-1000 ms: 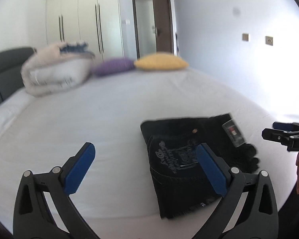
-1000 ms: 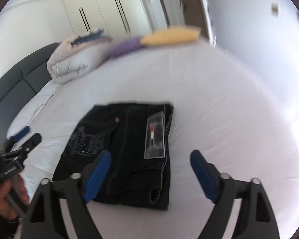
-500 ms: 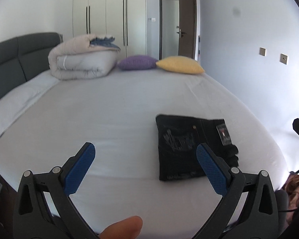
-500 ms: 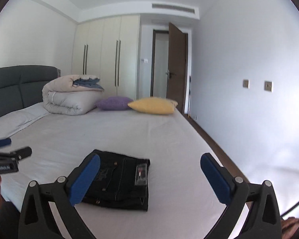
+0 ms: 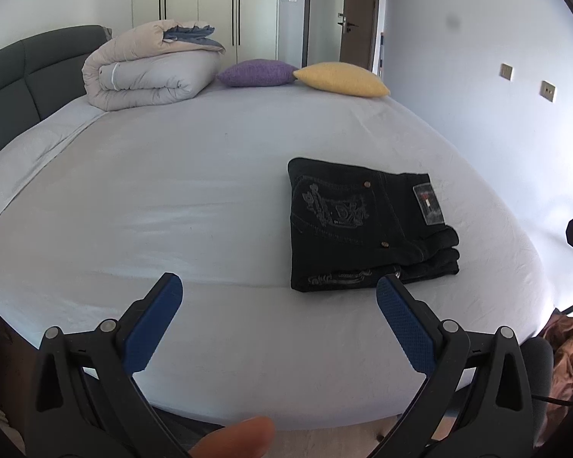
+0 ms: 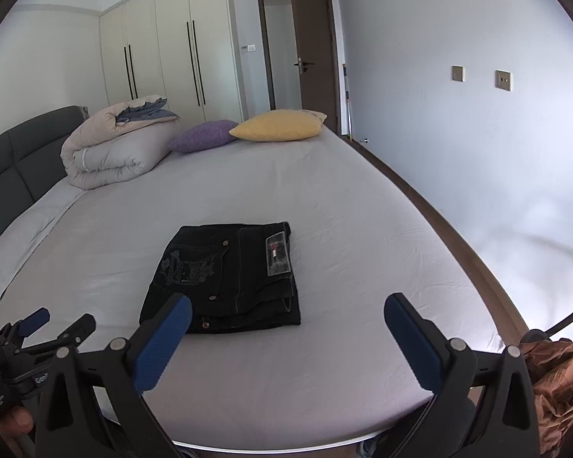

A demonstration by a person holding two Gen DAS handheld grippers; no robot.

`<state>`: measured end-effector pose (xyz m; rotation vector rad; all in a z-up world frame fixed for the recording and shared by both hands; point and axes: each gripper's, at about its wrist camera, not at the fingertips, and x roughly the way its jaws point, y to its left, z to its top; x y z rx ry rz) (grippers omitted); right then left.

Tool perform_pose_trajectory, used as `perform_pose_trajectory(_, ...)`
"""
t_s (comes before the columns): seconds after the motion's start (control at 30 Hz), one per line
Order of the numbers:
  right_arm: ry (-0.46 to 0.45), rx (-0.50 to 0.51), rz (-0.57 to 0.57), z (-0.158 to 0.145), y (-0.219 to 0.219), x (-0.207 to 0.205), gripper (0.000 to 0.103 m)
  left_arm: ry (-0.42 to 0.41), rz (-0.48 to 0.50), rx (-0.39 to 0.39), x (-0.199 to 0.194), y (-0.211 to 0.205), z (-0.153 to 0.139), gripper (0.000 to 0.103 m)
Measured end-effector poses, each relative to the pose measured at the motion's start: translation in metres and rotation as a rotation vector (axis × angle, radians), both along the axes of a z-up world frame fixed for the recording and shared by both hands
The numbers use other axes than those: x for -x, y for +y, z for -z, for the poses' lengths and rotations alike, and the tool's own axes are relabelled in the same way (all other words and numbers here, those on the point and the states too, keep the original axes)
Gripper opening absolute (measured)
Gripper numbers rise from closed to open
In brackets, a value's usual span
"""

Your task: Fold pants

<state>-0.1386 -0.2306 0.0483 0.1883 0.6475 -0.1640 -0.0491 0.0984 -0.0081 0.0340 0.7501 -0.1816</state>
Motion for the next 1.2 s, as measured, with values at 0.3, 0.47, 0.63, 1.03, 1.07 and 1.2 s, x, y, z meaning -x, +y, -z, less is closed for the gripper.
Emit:
perform_pose_trajectory(0.3, 0.044, 0.012, -0.026, 0.013, 0.011, -0.008, 0.103, 0.030, -0.009, 0.008, -0.009, 0.003, 0.013, 0.103)
perform_pose_trajectory(0.47, 0.059, 0.025, -0.041, 0.018, 0.017, -0.011, 0.103, 0.043, -0.014, 0.015, -0.013, 0.005, 0.018, 0.103)
perform_pose_trajectory(0.63, 0.068, 0.041, -0.053, 0.022, 0.022, -0.013, 0.103, 0.049, -0.021, 0.018, -0.015, 0.006, 0.021, 0.103)
perform_pose_trajectory(1.03, 0.087, 0.041, -0.064, 0.030, 0.025, -0.016, 0.103, 0.051, -0.028, 0.017, -0.017, 0.004, 0.024, 0.103)
perform_pose_trajectory(1.07, 0.089, 0.039, -0.065, 0.030, 0.024, -0.017, 0.103, 0.050, -0.029, 0.017, -0.017, 0.004, 0.024, 0.103)
perform_pose_trajectory(1.2, 0.090, 0.040, -0.064, 0.031, 0.024, -0.017, 0.103, 0.050, -0.032, 0.016, -0.017, 0.004, 0.025, 0.103)
